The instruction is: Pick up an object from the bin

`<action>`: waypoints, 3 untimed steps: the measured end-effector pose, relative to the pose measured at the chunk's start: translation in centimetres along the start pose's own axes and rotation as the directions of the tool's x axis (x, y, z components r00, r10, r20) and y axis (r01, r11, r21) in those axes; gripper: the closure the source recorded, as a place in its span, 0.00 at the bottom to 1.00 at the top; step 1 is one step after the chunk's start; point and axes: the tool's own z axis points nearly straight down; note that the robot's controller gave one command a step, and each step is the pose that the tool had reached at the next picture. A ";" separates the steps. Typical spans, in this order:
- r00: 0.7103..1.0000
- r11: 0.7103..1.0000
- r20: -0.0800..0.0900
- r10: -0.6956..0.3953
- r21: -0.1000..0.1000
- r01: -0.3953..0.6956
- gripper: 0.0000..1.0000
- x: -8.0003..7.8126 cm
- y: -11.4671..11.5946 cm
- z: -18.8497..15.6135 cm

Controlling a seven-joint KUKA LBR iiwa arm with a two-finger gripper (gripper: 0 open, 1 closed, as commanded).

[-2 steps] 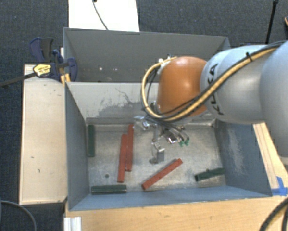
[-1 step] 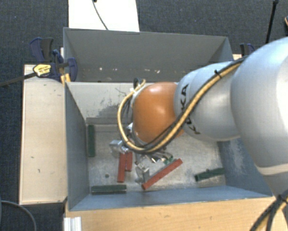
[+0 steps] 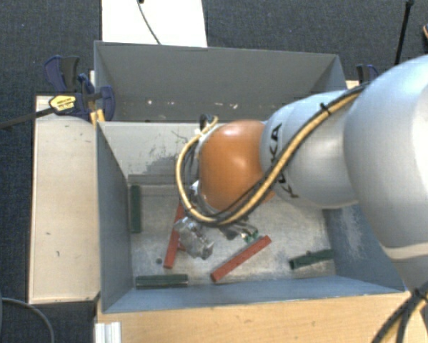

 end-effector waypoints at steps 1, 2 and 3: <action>1.000 1.000 0.000 -0.001 0.000 0.001 0.00 0.0 0.0 0.0; 1.000 1.000 0.000 -0.002 0.000 0.002 1.00 0.0 0.0 0.0; 1.000 1.000 0.000 -0.002 0.000 0.002 0.00 0.0 0.0 0.0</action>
Offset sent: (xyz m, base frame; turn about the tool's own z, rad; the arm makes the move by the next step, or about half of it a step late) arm 0.0000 0.0000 0.0000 0.0000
